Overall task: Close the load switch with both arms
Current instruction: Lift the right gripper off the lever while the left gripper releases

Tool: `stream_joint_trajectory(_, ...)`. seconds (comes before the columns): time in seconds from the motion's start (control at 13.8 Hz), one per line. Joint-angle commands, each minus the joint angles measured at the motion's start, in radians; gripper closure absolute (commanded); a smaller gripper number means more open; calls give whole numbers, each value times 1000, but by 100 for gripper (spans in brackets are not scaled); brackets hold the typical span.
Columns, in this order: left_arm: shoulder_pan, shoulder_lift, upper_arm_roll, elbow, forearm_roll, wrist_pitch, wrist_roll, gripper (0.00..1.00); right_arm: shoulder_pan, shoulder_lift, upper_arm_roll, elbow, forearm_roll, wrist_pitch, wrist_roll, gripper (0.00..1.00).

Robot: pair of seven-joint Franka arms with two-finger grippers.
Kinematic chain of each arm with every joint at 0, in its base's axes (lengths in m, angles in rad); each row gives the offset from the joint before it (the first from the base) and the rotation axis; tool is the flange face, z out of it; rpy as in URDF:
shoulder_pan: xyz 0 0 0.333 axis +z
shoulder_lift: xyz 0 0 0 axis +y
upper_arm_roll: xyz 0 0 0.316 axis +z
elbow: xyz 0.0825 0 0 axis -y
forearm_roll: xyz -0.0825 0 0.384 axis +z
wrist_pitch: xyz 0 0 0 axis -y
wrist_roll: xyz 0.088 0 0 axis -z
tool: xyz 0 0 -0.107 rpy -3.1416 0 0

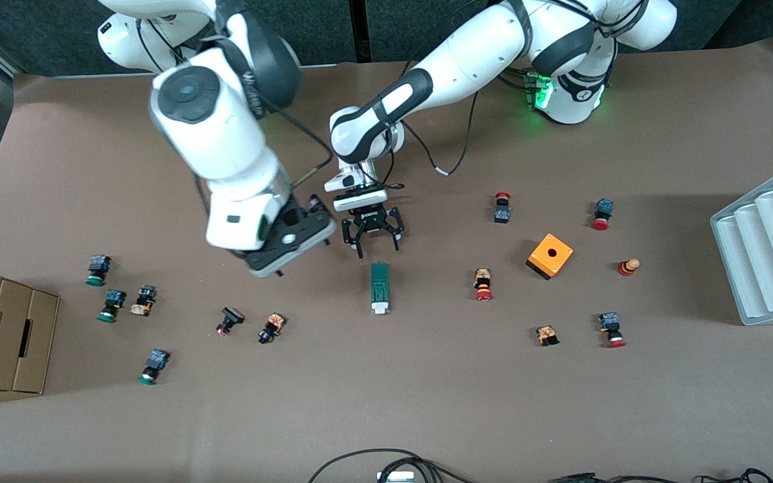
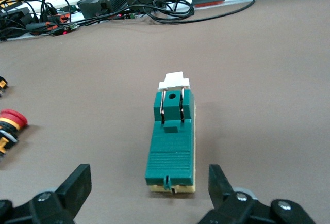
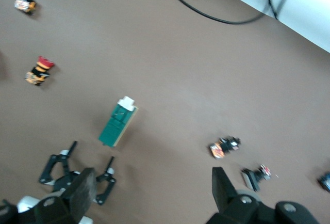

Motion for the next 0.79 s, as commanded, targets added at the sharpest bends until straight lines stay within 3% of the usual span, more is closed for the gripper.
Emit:
stream_joint_trajectory(0.0, -3, -65, 5, -14, -100, 3, 173, 0, -81, -31, 12, -22, -13, -40, 17, 0)
stream_joint_trajectory(0.43, 4, -155, 8, -11, -295, -8, 592, 0, -202, -27, 9, -22, -10, -89, 6, 0)
stream_joint_trajectory(0.72, 75, -241, 5, -9, -465, 3, 914, 0, -239, -27, 9, -22, -10, -93, 9, 0)
